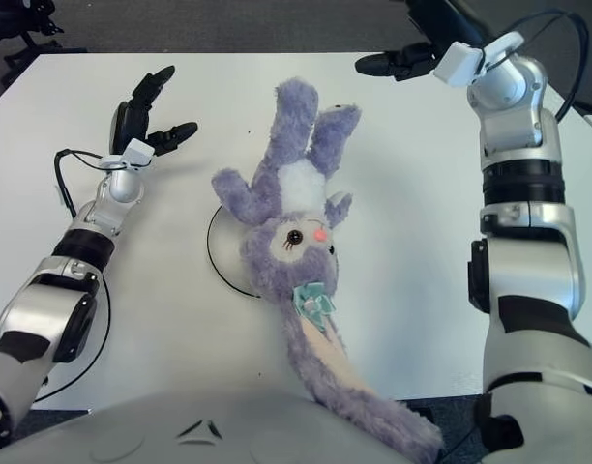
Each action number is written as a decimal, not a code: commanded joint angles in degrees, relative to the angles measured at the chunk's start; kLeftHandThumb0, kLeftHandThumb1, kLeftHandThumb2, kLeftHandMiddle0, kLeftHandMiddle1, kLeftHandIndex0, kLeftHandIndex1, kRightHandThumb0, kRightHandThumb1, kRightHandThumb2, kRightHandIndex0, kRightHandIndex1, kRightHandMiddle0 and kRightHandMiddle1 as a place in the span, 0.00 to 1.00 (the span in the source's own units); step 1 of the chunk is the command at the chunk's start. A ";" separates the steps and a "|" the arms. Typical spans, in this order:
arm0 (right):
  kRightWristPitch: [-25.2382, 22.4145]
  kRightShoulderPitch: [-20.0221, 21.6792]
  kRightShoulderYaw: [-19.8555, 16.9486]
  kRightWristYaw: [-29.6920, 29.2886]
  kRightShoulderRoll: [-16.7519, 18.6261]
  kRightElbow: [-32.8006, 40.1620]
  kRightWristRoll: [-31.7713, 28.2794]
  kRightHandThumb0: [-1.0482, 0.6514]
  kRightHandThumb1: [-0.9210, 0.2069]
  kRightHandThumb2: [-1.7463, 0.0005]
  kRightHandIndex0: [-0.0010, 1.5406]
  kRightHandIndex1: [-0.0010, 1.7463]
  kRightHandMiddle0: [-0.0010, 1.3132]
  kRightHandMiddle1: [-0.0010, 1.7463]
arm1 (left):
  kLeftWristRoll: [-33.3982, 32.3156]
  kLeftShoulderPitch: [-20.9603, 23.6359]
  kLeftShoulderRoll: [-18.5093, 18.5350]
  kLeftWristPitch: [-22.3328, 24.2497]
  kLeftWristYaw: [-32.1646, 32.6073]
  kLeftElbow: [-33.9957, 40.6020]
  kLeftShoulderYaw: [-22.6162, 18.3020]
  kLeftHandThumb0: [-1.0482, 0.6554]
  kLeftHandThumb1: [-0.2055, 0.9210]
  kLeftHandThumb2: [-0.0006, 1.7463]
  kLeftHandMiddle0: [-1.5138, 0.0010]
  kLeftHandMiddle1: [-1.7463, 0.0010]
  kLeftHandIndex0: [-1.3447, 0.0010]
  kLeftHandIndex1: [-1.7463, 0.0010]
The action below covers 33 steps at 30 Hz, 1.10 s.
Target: Put the doll into the plate.
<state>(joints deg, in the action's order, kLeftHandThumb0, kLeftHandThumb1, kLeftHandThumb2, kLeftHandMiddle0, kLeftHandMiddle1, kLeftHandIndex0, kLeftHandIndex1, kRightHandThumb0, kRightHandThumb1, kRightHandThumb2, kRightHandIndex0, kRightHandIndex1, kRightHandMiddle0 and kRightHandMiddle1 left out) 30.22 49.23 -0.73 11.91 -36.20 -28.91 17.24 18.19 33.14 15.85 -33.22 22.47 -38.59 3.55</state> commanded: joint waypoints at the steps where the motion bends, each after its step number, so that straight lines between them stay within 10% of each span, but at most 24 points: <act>1: -1.22 -3.79 -2.25 -6.93 3.13 -1.80 -0.44 0.37 0.00 0.84 0.41 0.02 0.38 0.07 | -2.69 -1.56 -0.40 -2.13 0.30 1.46 -2.60 0.46 1.00 0.10 0.50 0.95 0.61 0.74; 12: -3.66 -7.39 -3.93 -9.59 6.19 -1.00 -4.68 0.39 0.00 0.83 0.50 0.04 0.45 0.09 | -9.52 -2.85 -2.11 -2.79 -4.02 2.68 -5.82 0.47 1.00 0.11 0.46 0.97 0.63 0.65; 17: -11.72 -12.22 -8.53 -5.86 11.07 1.63 -16.55 0.40 0.00 0.76 0.59 0.04 0.43 0.24 | -23.35 -5.12 -4.56 0.42 -12.59 5.67 -10.47 0.42 1.00 0.21 0.38 0.92 0.74 0.18; 26: -11.89 -13.52 -9.96 -4.57 13.10 0.24 -20.08 0.40 0.00 0.73 0.62 0.02 0.36 0.38 | -25.99 -6.21 -5.41 2.80 -16.23 8.16 -12.56 0.41 1.00 0.23 0.36 0.90 0.77 0.08; 30: -7.42 -14.09 -11.98 -2.77 16.94 -7.07 -24.60 0.41 0.00 0.72 0.68 0.05 0.21 0.82 | -27.52 -7.07 -6.44 2.64 -17.59 8.93 -13.49 0.56 1.00 0.17 0.57 0.39 0.74 0.17; 33: -5.37 -13.43 -12.74 -1.11 17.89 -11.09 -26.28 0.41 0.00 0.71 0.69 0.06 0.17 0.94 | -28.64 -7.39 -7.26 2.36 -18.82 9.10 -14.09 0.60 1.00 0.16 0.62 0.26 0.74 0.20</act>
<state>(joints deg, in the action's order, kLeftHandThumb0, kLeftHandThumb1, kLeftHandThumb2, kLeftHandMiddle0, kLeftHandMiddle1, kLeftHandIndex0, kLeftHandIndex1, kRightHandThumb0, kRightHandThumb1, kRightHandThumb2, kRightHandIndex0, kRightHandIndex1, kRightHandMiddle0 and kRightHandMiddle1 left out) 22.96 35.40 -12.43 9.39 -19.89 -36.19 -6.99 -9.33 26.70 9.49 -30.86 5.06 -30.04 -9.93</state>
